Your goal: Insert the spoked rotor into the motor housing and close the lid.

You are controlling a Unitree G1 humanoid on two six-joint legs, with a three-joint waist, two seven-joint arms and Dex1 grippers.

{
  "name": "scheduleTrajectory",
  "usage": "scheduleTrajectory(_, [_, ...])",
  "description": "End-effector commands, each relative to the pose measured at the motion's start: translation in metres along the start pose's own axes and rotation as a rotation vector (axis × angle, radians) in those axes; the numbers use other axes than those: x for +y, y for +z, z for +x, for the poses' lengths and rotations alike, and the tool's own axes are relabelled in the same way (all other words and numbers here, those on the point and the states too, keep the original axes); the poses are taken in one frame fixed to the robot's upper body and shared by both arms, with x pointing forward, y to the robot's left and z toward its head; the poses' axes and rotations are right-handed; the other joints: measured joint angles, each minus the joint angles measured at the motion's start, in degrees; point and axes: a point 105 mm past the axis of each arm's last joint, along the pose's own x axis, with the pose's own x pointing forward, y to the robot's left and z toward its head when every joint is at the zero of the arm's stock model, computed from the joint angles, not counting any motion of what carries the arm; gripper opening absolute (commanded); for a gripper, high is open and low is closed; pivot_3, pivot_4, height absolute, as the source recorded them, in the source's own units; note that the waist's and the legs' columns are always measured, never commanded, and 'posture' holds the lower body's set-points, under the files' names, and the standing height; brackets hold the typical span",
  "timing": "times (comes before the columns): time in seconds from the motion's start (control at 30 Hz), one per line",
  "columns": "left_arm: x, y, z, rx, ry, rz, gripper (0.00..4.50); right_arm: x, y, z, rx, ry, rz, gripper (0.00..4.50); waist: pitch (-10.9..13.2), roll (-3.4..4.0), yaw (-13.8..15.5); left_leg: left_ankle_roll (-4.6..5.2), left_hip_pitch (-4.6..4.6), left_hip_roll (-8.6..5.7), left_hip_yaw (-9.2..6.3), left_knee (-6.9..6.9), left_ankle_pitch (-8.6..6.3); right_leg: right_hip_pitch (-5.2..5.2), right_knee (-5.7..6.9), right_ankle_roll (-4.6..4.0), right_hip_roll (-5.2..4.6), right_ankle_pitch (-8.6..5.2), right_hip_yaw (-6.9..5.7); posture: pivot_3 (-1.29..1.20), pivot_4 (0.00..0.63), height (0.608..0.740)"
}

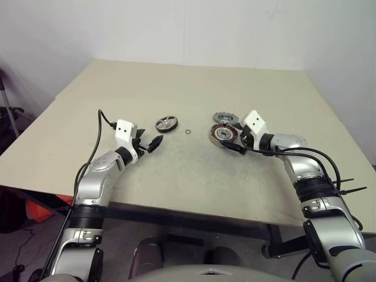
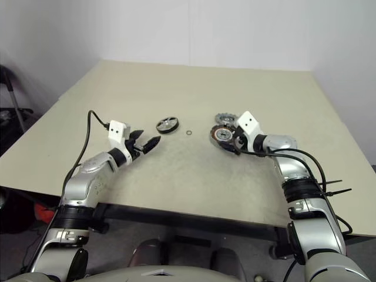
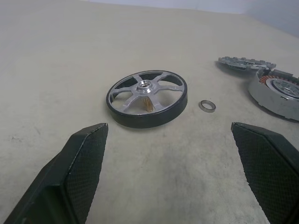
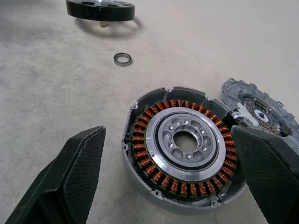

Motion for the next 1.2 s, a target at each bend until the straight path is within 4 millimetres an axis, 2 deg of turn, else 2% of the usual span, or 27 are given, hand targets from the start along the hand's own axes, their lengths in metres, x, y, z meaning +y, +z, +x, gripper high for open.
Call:
scheduleTrajectory(0.03, [-0.002, 0.014, -0.001, -0.046, -0.011, 0.044, 4.46, -0.010, 0.020, -0.005, -0.044, -0.028, -0.048, 4.44, 0.0, 0.00, 0.0, 0.00, 0.00, 0.00, 0.00, 0.00, 0.00, 0.00, 0.00, 0.00, 0.00, 0.00, 0.00, 0.00, 0.000, 0.740])
scheduleTrajectory(0.43, [-0.008, 0.026, -0.002, -0.061, -0.076, 0.070, 4.46, -0.009, 0.016, -0.006, -0.021, -0.003, -0.061, 4.44, 0.0, 0.00, 0.0, 0.00, 0.00, 0.00, 0.00, 0.00, 0.00, 0.00, 0.00, 0.00, 0.00, 0.00, 0.00, 0.00, 0.000, 0.740])
scheduleTrajectory(0.53, [-0.013, 0.027, -0.002, -0.063, -0.097, 0.073, 4.46, -0.004, 0.014, -0.003, 0.015, 0.046, -0.115, 4.44, 0.0, 0.00, 0.0, 0.00, 0.01, 0.00, 0.00, 0.00, 0.00, 0.00, 0.01, 0.00, 0.00, 0.00, 0.00, 0.00, 0.000, 0.740])
scheduleTrajectory(0.63, [-0.017, 0.022, 0.002, -0.051, -0.104, 0.074, 4.46, -0.009, 0.009, 0.000, 0.105, 0.075, -0.233, 4.44, 0.0, 0.00, -0.1, 0.00, 0.01, 0.00, 0.00, 0.02, 0.00, 0.00, 0.04, 0.00, 0.00, 0.00, 0.00, 0.00, 0.000, 0.740])
scheduleTrajectory(0.83, [-0.019, 0.021, 0.005, -0.055, -0.094, 0.072, 4.46, -0.015, 0.017, 0.010, 0.173, 0.177, -0.351, 4.44, 0.0, 0.00, -0.1, 0.00, -0.01, 0.01, 0.01, 0.05, 0.00, -0.06, 0.13, -0.03, 0.00, -0.02, 0.00, 0.00, 0.000, 0.740])
scheduleTrajectory(1.0, [-0.015, 0.027, 0.002, -0.094, -0.055, 0.048, 4.46, -0.008, 0.007, 0.013, 0.255, 0.288, -0.453, 4.44, 0.0, 0.00, 0.0, 0.08, -0.04, 0.02, 0.00, 0.06, -0.04, -0.11, 0.23, -0.15, 0.00, -0.09, -0.06, 0.00, 0.000, 0.740])
scheduleTrajectory(1.13, [-0.013, 0.027, 0.000, -0.102, -0.036, 0.041, 4.46, 0.002, -0.002, 0.015, 0.291, 0.379, -0.476, 4.44, 0.0, 0.00, -0.1, 0.29, -0.13, 0.03, 0.00, 0.10, -0.16, -0.24, 0.33, -0.17, 0.00, -0.10, -0.07, 0.00, 0.000, 0.740])
scheduleTrajectory(1.2, [-0.013, 0.026, 0.000, -0.100, -0.027, 0.044, 4.46, 0.001, -0.005, 0.017, 0.312, 0.378, -0.483, 4.44, 0.0, 0.00, -0.2, 0.30, -0.11, 0.09, 0.00, 0.16, -0.17, -0.23, 0.39, -0.20, 0.01, -0.12, -0.08, 0.00, 0.000, 0.740])
